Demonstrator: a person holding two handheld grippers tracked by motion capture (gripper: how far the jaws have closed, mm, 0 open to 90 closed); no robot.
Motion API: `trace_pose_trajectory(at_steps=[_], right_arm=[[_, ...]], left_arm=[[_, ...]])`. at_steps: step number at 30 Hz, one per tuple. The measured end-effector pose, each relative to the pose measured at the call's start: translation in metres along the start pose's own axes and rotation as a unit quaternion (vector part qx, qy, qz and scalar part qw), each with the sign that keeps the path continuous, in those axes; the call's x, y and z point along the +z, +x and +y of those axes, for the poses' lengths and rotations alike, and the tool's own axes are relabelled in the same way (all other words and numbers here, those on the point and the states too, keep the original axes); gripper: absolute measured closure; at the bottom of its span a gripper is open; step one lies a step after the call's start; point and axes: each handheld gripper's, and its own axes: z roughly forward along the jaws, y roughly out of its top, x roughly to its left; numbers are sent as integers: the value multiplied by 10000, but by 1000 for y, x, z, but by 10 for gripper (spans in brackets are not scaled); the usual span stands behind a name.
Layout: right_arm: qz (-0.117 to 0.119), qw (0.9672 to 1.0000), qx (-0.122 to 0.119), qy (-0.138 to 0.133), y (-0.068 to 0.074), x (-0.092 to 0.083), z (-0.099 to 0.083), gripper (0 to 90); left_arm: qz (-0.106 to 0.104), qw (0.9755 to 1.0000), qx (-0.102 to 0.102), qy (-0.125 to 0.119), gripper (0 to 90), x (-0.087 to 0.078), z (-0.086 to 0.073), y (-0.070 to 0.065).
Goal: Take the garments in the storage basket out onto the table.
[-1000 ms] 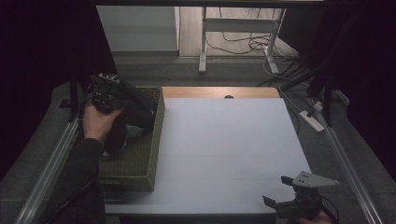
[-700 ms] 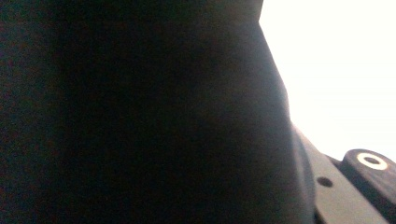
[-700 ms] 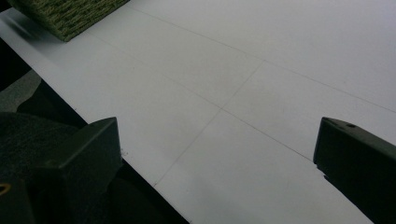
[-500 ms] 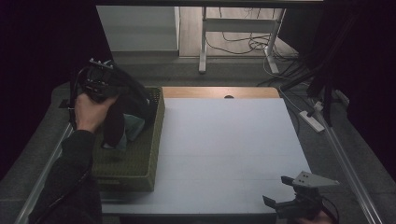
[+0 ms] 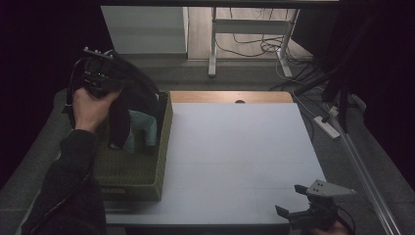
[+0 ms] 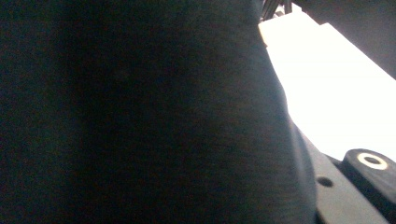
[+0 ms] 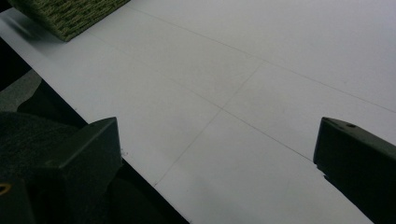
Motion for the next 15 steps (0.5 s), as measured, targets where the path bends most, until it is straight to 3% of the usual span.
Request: trace_pose_trajectory(at_steps=[9, 15], right_arm=[[1, 10000, -4, -2, 0, 0, 0, 11], [2, 10000, -4, -1, 0, 0, 0, 11]], left_arm=[[-136, 9996, 148, -176, 768, -12, 15, -13], [-370, 9986, 238, -298, 768, -17, 24, -23]])
